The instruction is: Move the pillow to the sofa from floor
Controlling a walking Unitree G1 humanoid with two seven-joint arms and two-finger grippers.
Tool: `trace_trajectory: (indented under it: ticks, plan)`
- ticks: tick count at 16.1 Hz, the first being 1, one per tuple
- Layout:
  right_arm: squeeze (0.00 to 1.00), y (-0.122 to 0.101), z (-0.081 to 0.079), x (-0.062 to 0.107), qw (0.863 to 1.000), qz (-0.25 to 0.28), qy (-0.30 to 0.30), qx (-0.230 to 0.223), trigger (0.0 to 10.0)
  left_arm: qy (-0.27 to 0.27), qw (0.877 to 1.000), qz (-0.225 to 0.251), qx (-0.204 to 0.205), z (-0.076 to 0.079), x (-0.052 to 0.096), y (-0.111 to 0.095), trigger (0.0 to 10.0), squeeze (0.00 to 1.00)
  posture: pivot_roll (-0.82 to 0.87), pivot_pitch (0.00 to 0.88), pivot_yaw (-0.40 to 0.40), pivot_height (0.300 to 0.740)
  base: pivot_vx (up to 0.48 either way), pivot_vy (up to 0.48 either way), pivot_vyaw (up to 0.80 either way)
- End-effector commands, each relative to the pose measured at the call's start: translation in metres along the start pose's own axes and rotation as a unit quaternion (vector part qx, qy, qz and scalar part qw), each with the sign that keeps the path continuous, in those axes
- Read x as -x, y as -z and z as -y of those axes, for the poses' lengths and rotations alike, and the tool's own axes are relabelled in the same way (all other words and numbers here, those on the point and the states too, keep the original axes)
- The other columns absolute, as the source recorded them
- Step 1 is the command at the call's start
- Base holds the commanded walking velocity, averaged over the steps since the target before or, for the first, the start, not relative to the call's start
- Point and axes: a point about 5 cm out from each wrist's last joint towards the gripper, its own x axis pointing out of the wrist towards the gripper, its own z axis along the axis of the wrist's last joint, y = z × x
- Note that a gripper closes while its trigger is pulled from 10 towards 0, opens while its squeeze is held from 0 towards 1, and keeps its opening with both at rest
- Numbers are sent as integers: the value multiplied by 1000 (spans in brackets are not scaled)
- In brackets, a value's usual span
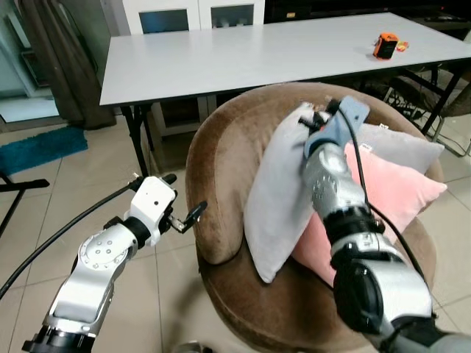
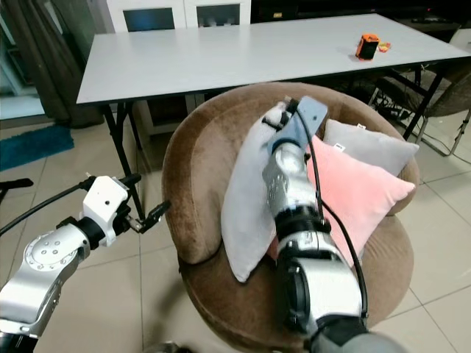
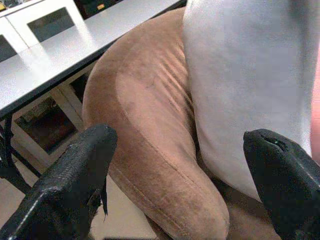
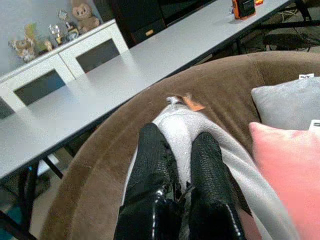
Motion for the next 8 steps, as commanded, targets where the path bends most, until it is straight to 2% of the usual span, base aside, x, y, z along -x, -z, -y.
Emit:
trace_trajectory:
  ticks: [1,5,6,8]
  plan:
    - [0,-6,0,-4,1000,7,8,-20,10000,11,1000,-3,-6,-2,-1,-2,10000,0,53,0,29,740,0,0,0]
    - [0,35,13,1,997,-77,23,-1,10000,27,1000,-7,-7,1,-2,-1,10000,0,62,0,23,740,0,0,0]
    - [0,65,22,11,990,-136,31,27,10000,38,999,-12,-9,3,-2,0,10000,0,77,0,14,740,0,0,0]
    - [0,85,31,20,983,-169,44,59,10000,46,999,-16,-11,5,-1,1,10000,0,87,0,7,740,0,0,0]
